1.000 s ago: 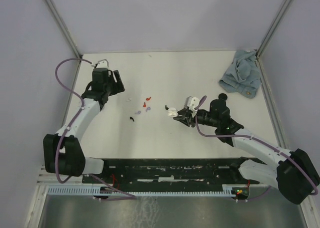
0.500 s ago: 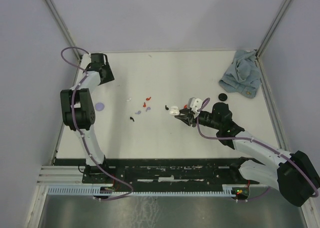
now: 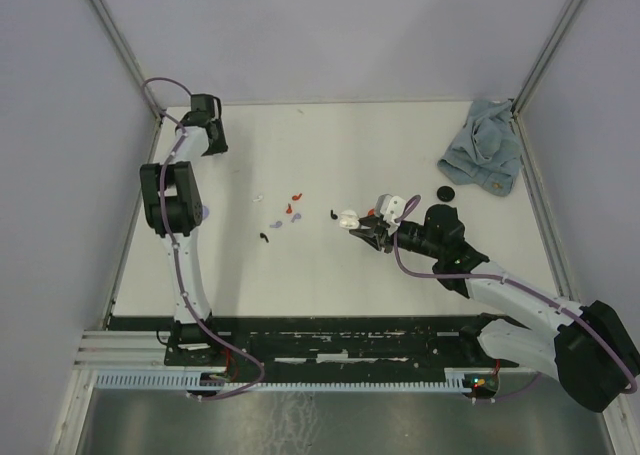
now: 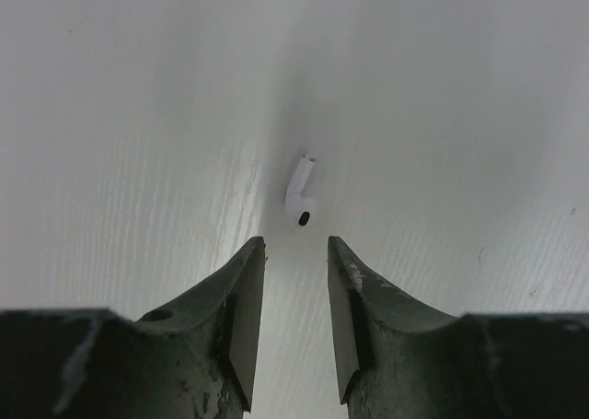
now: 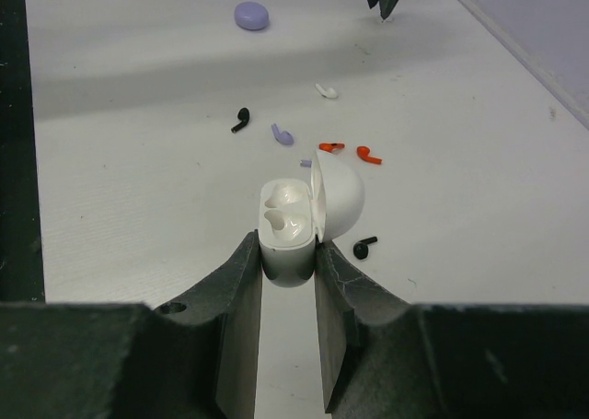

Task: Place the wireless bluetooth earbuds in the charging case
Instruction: Pick up the earbud from the center of the board.

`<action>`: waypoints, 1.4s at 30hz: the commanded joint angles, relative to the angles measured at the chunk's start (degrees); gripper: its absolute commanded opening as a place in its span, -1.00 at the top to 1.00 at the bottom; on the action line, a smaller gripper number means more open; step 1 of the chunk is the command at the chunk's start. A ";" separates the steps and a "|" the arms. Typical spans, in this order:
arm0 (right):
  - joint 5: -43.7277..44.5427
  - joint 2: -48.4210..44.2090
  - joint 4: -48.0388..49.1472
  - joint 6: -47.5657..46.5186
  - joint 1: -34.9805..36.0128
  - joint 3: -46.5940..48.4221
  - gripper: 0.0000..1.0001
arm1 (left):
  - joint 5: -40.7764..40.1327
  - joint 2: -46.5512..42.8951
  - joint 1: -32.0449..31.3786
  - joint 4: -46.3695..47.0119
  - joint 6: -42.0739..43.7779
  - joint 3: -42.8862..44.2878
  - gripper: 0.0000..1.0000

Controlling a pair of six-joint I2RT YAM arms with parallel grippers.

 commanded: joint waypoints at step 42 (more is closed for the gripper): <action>4.71 -5.76 1.77 5.55 -0.17 -2.77 0.96 | 13.65 -32.07 -13.57 0.16 9.06 -33.18 0.73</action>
